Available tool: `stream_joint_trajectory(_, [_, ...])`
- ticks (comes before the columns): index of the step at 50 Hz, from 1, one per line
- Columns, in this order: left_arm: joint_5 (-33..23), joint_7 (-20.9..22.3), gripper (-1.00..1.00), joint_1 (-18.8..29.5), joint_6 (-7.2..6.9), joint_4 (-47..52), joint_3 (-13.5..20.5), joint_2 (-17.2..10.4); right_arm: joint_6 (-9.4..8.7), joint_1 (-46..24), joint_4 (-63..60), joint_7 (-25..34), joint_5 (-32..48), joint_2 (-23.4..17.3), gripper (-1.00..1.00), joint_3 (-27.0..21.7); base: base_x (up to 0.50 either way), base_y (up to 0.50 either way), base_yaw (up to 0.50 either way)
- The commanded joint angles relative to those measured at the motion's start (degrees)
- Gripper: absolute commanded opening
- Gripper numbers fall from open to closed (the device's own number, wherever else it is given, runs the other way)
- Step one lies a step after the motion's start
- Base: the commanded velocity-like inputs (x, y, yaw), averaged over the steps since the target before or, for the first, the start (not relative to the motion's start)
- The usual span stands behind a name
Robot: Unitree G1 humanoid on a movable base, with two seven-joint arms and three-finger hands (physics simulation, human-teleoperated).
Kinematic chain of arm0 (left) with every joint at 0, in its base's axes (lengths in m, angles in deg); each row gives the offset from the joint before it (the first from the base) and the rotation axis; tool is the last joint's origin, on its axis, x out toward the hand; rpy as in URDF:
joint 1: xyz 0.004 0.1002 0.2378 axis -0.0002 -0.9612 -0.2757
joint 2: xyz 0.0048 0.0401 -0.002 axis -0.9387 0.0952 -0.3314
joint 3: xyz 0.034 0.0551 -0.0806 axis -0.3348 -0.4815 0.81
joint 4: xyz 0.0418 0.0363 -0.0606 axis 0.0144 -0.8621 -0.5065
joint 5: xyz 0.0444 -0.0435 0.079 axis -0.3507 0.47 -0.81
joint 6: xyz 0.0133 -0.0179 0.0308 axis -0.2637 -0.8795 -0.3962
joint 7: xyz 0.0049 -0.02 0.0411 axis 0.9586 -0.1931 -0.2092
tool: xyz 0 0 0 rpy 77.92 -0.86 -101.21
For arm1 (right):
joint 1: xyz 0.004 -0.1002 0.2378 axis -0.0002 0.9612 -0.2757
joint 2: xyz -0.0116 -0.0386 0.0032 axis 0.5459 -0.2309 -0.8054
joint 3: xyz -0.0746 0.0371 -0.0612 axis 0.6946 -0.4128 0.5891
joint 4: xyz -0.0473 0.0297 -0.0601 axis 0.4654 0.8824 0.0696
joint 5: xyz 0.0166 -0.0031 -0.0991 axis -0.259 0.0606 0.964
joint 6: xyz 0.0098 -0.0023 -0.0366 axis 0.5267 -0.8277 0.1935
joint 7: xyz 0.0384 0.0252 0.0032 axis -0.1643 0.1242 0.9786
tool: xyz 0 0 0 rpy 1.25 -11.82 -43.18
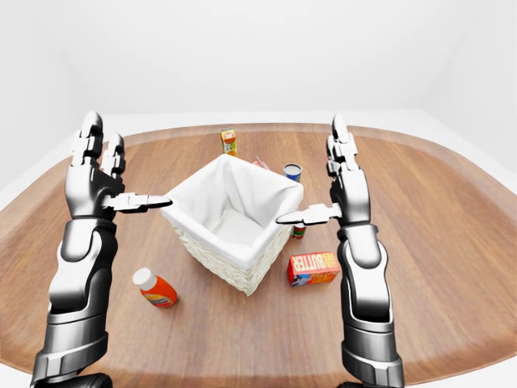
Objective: Pick up the butter and put it in the basket.
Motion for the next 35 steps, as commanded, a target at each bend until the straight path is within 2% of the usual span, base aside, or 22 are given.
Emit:
stream_joint_trajectory(1, [0.4, 0.26, 1.0, -0.07, 0.0, -1.5, 0.41, -0.28, 0.0, 4.1, -4.01, 3.97, 0.8, -1.18, 1.0, -1.44, 0.0, 0.0, 0.0])
stream_joint_trajectory(10, [0.79, 0.27, 1.0, -0.1, 0.0, -2.66, 0.44, -0.47, 0.0, 7.07, -6.12, 11.5, 5.82, -3.17, 1.0, -3.03, 0.0, 0.0, 0.0])
stream_joint_trajectory(20, [0.98, 0.38, 1.0, 0.48, 0.0, -4.99, 0.57, -0.72, 0.0, 10.43, -7.98, 21.45, 16.85, -5.69, 1.0, -4.26, 0.0, 0.0, 0.0])
stream_joint_trajectory(29, [2.08, 0.78, 1.0, 0.52, 0.0, -5.63, 1.31, -1.49, 0.0, 13.25, -8.88, 30.12, 26.88, -5.7, 1.0, -5.02, 0.0, 0.0, 0.0])
stream_joint_trajectory(35, [3.07, 1.62, 1.0, 0.26, 0.0, -5.58, 1.97, -2.17, 0.0, 13.97, -8.48, 32.1, 32.84, -5.06, 1.0, -4.94, 0.0, 0.0, 0.0])
